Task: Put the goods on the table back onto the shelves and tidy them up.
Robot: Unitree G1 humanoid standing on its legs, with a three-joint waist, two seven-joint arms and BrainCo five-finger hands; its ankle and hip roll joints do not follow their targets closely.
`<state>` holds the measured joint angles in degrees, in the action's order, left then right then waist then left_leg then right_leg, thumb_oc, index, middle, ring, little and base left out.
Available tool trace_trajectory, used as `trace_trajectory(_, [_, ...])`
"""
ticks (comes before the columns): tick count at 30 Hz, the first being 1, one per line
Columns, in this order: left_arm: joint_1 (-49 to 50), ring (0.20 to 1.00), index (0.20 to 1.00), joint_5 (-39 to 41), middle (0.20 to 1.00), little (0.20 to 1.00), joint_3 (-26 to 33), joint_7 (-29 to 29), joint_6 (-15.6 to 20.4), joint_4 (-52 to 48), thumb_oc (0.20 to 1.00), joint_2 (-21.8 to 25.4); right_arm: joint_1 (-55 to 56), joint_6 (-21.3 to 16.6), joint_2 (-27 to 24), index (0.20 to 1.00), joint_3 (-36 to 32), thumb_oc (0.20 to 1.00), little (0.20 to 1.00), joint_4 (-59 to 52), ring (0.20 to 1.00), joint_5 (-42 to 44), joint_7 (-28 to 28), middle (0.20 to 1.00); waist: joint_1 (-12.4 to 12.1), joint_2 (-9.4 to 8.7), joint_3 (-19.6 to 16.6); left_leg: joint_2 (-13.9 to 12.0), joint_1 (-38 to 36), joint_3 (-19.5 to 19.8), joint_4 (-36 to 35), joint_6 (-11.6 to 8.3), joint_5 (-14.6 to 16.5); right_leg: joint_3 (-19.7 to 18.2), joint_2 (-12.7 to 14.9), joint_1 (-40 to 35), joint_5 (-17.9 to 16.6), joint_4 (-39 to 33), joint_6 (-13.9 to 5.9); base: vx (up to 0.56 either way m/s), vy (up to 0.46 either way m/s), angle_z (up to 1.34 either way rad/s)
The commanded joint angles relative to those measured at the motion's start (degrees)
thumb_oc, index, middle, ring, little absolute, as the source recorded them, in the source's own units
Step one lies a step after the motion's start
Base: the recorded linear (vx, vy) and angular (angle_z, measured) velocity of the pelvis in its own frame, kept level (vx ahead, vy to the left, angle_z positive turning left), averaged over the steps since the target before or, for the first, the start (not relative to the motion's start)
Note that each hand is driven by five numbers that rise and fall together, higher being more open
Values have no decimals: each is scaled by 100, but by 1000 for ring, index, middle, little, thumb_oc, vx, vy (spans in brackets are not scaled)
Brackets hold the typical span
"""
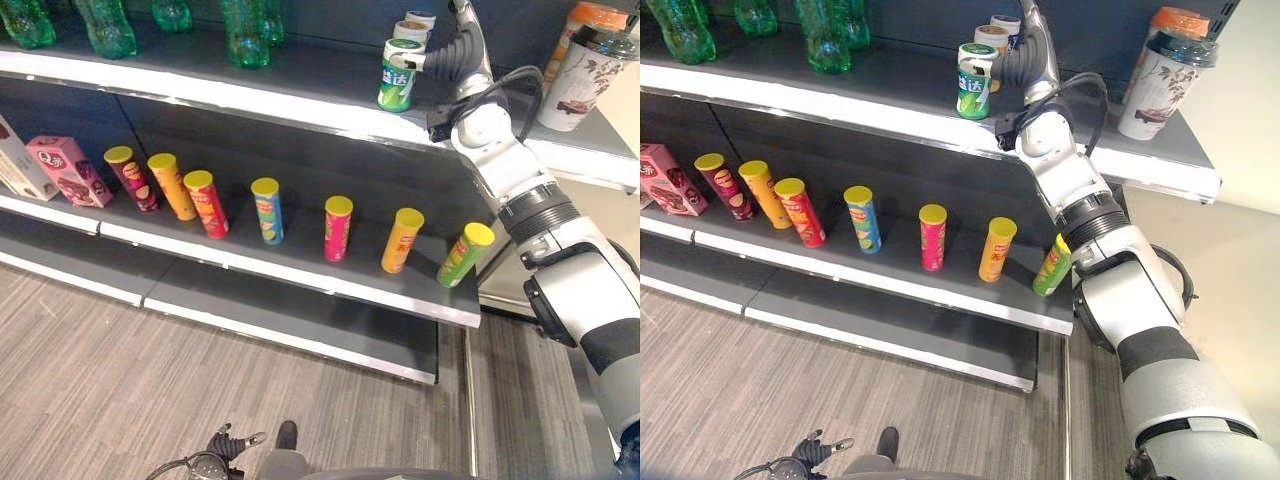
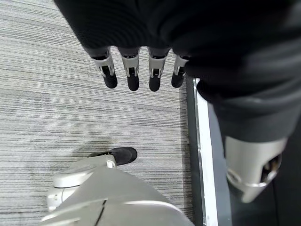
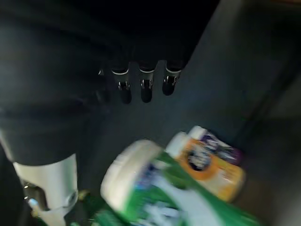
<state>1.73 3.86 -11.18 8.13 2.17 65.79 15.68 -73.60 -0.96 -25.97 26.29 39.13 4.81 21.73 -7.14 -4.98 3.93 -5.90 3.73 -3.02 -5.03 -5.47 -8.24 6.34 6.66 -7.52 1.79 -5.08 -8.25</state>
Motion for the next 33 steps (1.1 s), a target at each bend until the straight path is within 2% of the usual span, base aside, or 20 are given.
trace_trajectory(1, [-411,1000,1000,71,1000,1000,-77,83,17,209,1000,201,-297,-303,-520,1000,-44,1000,1000,-217,1000,-262,147,1000,-173,-95,112,103,-713,-581,237,-120,1152,25,317,727,-100,424,-511,0,0,0])
trace_trajectory(6, [-375,1000,1000,50,1000,1000,-19,104,0,228,1000,202,-180,-431,-585,1000,-72,1000,1000,-527,1000,-24,44,1000,-135,-99,89,84,-731,-598,233,-128,1156,31,307,718,-94,421,-502,-1,-13,-3])
trace_trajectory(10, [-310,1000,1000,17,1000,1000,94,109,-11,265,1000,209,-66,-622,-774,1000,-77,1000,1000,-1201,1000,154,-120,1000,-73,-100,69,71,-759,-643,213,-144,1149,25,288,712,-97,402,-503,-1,-3,-3])
trace_trajectory(14, [-271,1000,1000,-106,1000,1000,260,142,-37,297,1000,199,248,-886,-1210,1000,-33,1000,1000,-2595,1000,277,-510,1000,18,-102,64,29,-766,-680,199,-161,1144,-8,266,728,-90,397,-498,0,0,0])
trace_trajectory(18, [-257,1000,1000,-176,1000,1000,363,141,-40,281,1000,200,570,-1069,-1374,1000,-28,1000,1000,-3402,1000,556,-847,1000,67,-101,52,-6,-785,-730,192,-175,1142,-33,246,741,-80,396,-488,-4,-14,-5])
trace_trajectory(25, [-247,1000,1000,-221,1000,1000,415,93,3,179,1000,237,794,-1263,-1461,1000,184,1000,1000,-3992,1000,1234,-1396,1000,101,-101,43,-57,-802,-789,196,-203,1143,-51,221,757,-73,385,-478,-11,-19,-11])
trace_trajectory(30, [-163,1000,1000,-246,1000,1000,426,-11,48,109,1000,300,818,-1365,-1758,1000,463,1000,1000,-4217,1000,1871,-1940,1000,103,-104,30,-79,-809,-828,185,-235,1130,-63,205,766,-95,369,-485,0,0,0])
trace_trajectory(33, [-32,1000,1000,-349,1000,1000,406,-123,80,51,1000,326,1088,-1402,-2151,1000,611,1000,1000,-4625,1000,2438,-2458,1000,92,-94,47,-87,-788,-834,190,-249,1118,-69,186,787,-109,362,-501,0,0,0])
